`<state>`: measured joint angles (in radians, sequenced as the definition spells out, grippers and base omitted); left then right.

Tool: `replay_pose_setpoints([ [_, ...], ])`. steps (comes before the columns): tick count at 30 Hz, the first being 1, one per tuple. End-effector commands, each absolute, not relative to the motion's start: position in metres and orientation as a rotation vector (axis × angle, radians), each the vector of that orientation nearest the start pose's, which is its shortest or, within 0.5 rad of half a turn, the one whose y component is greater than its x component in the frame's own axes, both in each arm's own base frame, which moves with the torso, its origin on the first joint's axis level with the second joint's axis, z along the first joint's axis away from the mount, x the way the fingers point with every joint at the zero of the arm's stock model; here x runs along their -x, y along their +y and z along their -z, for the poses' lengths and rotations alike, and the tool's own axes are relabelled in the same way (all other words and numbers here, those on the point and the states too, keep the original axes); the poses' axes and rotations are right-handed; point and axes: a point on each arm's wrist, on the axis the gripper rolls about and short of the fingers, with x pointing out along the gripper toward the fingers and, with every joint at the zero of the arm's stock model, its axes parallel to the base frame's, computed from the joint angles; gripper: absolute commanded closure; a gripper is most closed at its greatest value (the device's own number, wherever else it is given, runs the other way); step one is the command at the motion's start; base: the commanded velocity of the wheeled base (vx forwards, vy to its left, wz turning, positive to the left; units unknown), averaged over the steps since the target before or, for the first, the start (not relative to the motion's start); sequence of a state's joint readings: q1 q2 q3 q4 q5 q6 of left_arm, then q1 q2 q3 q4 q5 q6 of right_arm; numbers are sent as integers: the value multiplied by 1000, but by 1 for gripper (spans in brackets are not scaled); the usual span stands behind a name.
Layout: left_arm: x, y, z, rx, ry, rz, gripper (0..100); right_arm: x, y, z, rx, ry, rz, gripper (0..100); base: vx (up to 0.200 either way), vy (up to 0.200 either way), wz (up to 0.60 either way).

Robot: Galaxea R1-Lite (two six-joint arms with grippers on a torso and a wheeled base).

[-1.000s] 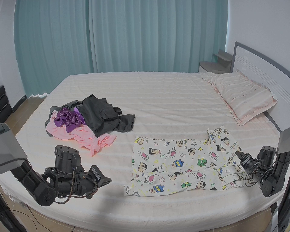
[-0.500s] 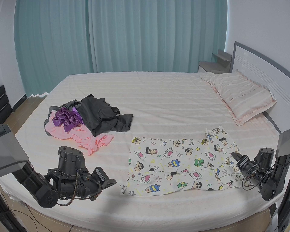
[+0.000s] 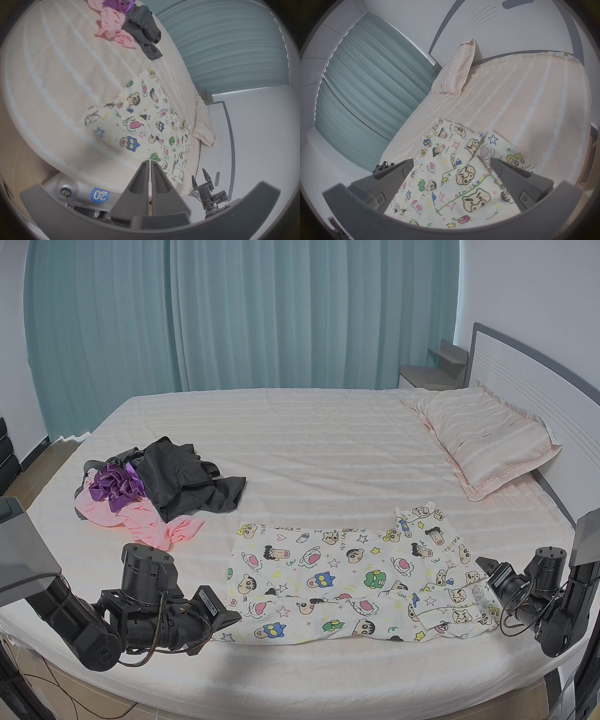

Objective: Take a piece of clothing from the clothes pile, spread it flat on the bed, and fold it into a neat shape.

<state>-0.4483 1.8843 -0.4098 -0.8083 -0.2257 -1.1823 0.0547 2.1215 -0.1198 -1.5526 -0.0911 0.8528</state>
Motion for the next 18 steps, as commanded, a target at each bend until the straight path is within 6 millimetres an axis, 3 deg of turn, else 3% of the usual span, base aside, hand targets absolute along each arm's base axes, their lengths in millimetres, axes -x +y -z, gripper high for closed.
replay_pose_setpoints([
  [1, -237, -119, -55, 1019, 961, 168, 100, -245, 13, -22, -806, 397, 214, 0, 0, 0, 0],
  [13, -239, -120, -51, 1037, 943, 173, 100, -241, 19, -21, -798, 418, 195, 0, 0, 0, 0],
  [14, -239, -120, -51, 1035, 945, 173, 0, -242, 19, -20, -798, 421, 196, 0, 0, 0, 0],
  [18, -239, -120, -53, 1035, 937, 177, 0, -242, 19, -20, -798, 420, 196, 0, 0, 0, 0],
])
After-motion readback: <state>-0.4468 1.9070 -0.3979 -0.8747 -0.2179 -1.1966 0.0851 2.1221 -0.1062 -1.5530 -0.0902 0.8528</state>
